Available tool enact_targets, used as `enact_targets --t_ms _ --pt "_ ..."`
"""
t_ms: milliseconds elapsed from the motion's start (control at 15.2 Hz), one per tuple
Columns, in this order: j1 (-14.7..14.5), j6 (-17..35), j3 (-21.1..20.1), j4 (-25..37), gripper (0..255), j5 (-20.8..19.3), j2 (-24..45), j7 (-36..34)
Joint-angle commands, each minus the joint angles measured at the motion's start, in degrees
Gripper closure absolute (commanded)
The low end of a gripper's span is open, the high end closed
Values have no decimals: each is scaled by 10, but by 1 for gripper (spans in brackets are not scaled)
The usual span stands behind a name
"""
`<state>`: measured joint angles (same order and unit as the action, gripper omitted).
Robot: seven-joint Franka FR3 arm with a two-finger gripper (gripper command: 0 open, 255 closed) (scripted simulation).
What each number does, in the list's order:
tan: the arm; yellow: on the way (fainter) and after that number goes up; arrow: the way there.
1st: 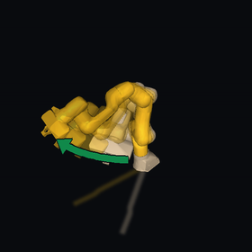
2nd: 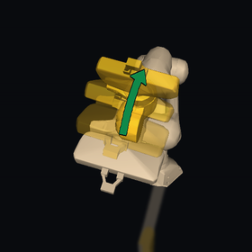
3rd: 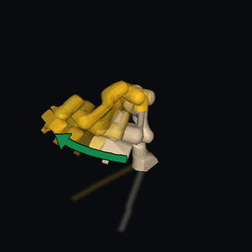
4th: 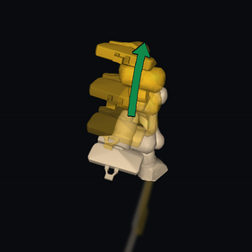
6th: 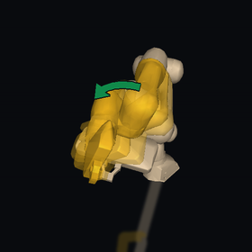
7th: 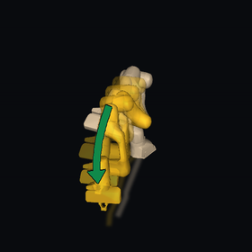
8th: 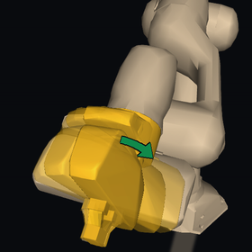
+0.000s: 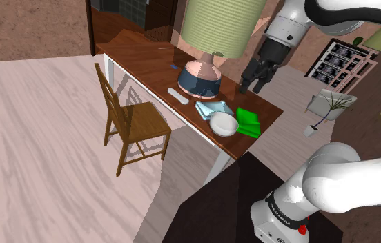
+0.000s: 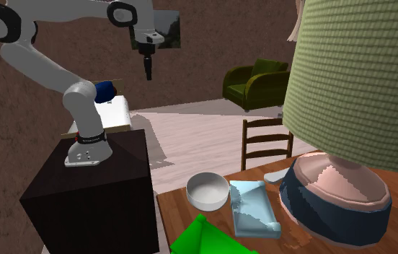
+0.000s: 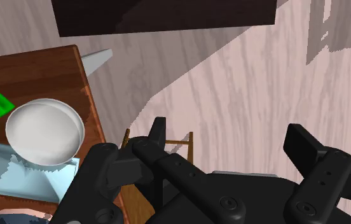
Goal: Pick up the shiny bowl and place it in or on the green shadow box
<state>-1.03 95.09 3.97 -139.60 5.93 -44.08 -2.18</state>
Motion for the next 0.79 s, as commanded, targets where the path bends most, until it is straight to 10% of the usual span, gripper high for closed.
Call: enact_targets --t_ms 0,726 --pt "0 0 0 0 0 0 0 0" --pt "27 188 78 -61 0 -42 135 102"
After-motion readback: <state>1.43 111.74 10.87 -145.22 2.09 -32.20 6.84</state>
